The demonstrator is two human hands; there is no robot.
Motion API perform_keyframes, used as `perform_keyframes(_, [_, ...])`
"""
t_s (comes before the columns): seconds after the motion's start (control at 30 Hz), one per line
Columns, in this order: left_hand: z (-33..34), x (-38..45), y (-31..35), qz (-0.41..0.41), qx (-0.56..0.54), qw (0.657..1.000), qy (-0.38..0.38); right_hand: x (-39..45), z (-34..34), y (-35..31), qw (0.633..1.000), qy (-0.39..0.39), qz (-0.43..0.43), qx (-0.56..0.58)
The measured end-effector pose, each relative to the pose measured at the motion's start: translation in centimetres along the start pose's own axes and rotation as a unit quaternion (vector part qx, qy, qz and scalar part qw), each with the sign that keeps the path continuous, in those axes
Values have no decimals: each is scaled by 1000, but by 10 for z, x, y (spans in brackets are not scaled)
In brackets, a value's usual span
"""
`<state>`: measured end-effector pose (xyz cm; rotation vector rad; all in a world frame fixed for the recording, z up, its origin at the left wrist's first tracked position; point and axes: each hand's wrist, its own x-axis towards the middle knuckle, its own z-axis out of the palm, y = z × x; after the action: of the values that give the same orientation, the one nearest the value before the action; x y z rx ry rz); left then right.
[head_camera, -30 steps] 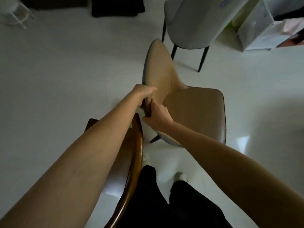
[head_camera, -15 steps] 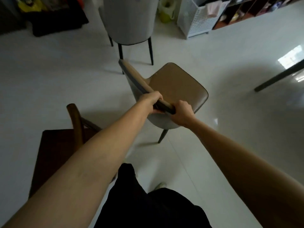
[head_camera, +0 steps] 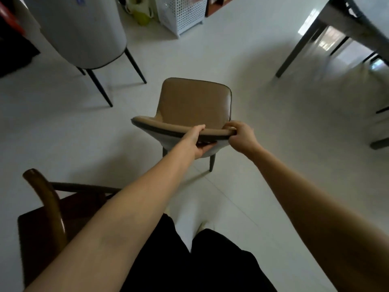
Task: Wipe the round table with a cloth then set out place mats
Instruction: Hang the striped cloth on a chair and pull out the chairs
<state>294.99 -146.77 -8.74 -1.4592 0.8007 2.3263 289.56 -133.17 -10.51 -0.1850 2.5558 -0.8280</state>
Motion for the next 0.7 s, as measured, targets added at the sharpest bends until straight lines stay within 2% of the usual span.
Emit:
perform_keyframes(0.03, [-7, 0, -1, 4, -17, 1000, -8, -4, 5, 1, 991, 36, 49, 123])
perform_keyframes(0.07, [-15, 2, -1, 14, -30, 999, -17, -7, 11, -1, 956, 84, 107, 260])
perform_keyframes(0.13, [-32, 6, 3, 54, -52, 997, -7, -12, 25, -10, 840, 152, 234, 464])
perform_keyframes(0.17, [-41, 8, 8, 73, -67, 995, 8, -13, 32, -18, 792, 156, 291, 513])
perform_keyframes(0.2, [-48, 9, 15, 86, -83, 993, 22, -14, 38, -27, 759, 139, 325, 546])
perform_keyframes(0.27, [-61, 8, 31, 99, -98, 990, 34, -13, 52, -45, 710, 91, 334, 613])
perform_keyframes(0.33, [-70, 5, 48, 95, -76, 992, 16, -10, 66, -58, 669, 86, 333, 659])
perform_keyframes(0.4, [-72, 5, 60, 81, -35, 996, 6, -5, 67, -65, 664, 115, 343, 655])
perform_keyframes(0.5, [-70, 7, 67, 57, 30, 998, 16, -3, 60, -69, 685, 150, 369, 610])
perform_keyframes(0.7, [-73, 12, 71, 48, 71, 995, 49, -11, 57, -72, 713, 174, 396, 552])
